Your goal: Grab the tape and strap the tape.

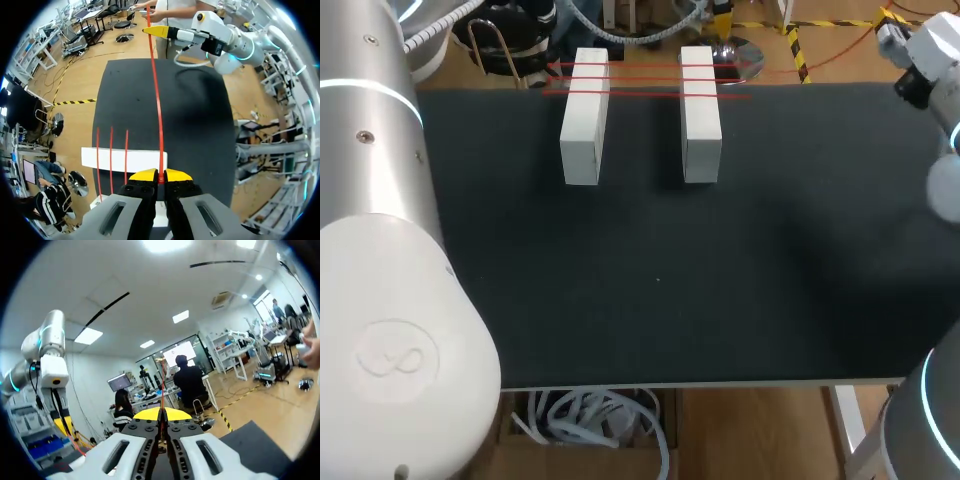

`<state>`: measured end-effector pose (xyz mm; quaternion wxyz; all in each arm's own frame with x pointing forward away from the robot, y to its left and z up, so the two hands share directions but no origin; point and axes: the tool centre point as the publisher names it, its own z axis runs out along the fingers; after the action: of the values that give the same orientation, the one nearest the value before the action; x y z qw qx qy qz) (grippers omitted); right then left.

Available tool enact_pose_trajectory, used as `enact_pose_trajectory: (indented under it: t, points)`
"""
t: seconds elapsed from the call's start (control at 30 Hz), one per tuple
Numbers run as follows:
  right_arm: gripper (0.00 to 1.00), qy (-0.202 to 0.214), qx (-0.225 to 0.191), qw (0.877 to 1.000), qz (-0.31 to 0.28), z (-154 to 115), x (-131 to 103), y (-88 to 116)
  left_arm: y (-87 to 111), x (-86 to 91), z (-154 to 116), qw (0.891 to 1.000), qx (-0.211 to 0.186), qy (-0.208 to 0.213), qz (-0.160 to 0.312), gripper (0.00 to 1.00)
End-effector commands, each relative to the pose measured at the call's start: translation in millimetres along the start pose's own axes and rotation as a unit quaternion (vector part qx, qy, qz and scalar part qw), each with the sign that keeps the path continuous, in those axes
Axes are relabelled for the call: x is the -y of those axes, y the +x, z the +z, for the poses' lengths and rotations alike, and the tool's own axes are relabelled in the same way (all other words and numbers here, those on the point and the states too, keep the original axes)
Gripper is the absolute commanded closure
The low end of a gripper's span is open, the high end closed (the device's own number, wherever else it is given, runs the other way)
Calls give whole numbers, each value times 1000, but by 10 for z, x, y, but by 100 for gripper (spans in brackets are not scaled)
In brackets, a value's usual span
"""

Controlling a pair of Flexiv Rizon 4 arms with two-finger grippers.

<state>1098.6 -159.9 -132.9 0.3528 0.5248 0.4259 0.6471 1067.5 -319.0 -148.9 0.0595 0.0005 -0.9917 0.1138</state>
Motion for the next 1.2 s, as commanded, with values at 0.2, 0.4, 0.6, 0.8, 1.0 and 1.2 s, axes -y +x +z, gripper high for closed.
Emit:
enact_pose_trajectory:
  t: [0.2, 0.4, 0.6, 0.8, 1.0, 1.2]
  points:
    - [100, 248, -205, 852, -413, 10, -101, -31, -12, 12, -6, 1000, -1, -3, 0, 100]
    - [100, 275, -243, 792, -489, 27, -129, 40, -12, 12, -6, 1000, -1, -3, 0, 100]
    - [100, 293, -261, 746, -538, 36, -154, 106, -12, 12, -6, 1000, -1, -3, 0, 100]
    - [100, 321, -285, 695, -577, 29, -123, 187, -12, 12, -6, 1000, -1, -3, 0, 100]
    - [100, 334, -297, 663, -600, 10, -73, 264, -12, 12, -6, 1000, -1, -3, 0, 100]
    - [100, 326, -294, 663, -606, 12, -31, 300, -12, 12, -6, 1000, -1, -3, 0, 100]
